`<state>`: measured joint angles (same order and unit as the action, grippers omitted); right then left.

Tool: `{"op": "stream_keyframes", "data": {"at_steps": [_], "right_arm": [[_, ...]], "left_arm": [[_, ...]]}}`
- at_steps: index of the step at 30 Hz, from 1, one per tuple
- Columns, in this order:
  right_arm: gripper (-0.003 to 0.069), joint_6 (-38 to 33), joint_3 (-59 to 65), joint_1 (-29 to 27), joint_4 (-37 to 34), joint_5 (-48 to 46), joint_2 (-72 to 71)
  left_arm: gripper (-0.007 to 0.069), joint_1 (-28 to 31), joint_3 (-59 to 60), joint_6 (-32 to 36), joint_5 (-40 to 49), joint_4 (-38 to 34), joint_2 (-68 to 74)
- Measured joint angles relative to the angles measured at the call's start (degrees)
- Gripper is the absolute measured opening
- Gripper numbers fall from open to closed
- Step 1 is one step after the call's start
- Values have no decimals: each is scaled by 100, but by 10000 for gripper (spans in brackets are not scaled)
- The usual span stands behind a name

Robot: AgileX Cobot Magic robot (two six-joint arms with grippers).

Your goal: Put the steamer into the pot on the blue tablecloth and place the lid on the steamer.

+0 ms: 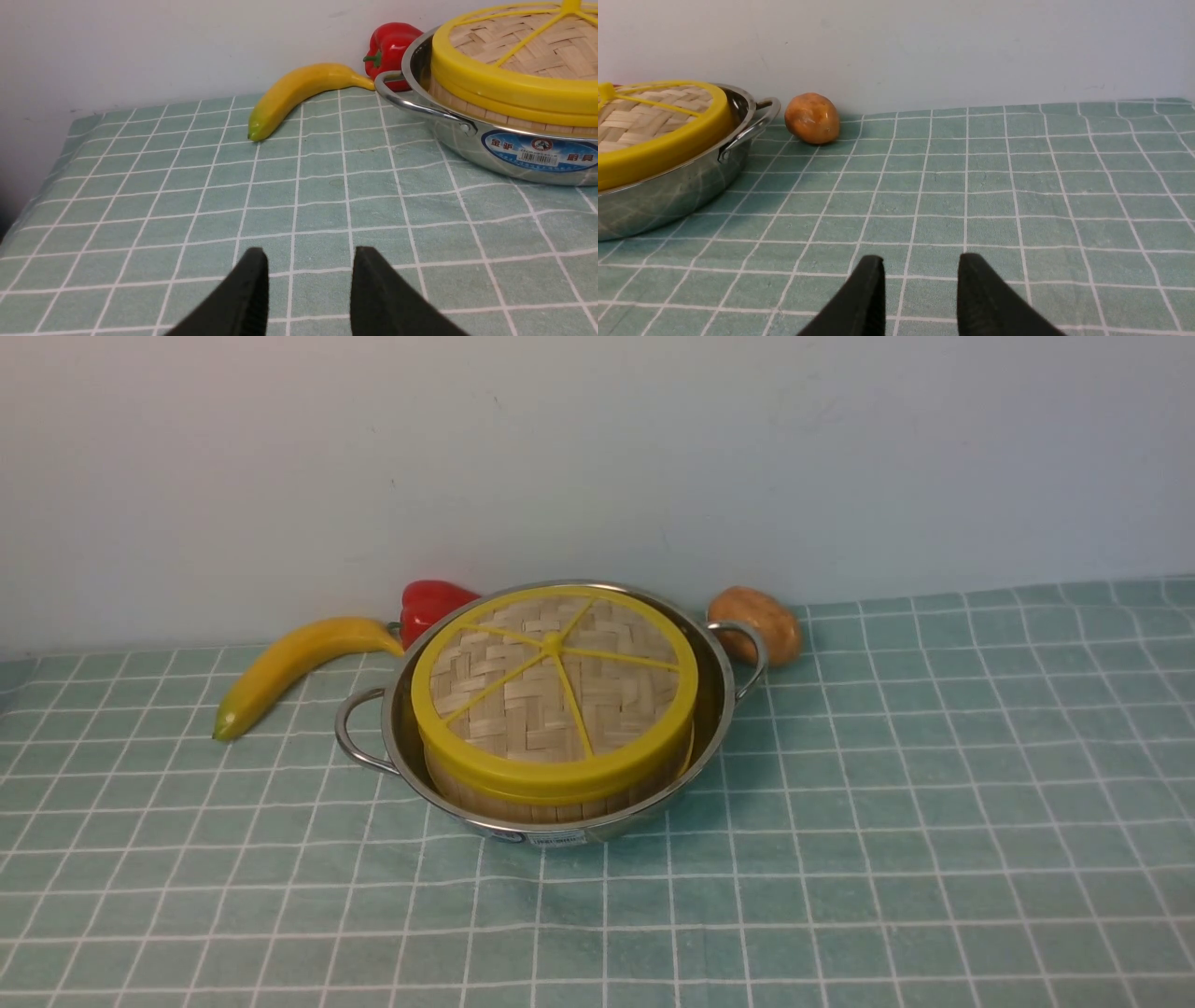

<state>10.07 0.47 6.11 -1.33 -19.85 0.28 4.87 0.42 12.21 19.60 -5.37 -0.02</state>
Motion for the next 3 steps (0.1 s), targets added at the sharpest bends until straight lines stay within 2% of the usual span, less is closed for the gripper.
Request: {"op": "stream_keyframes", "data": {"at_steps": [3], "right_arm": [[240, 0, 0, 0, 0, 0, 0]], "left_arm": [[243, 0, 0, 0, 0, 0, 0]]}}
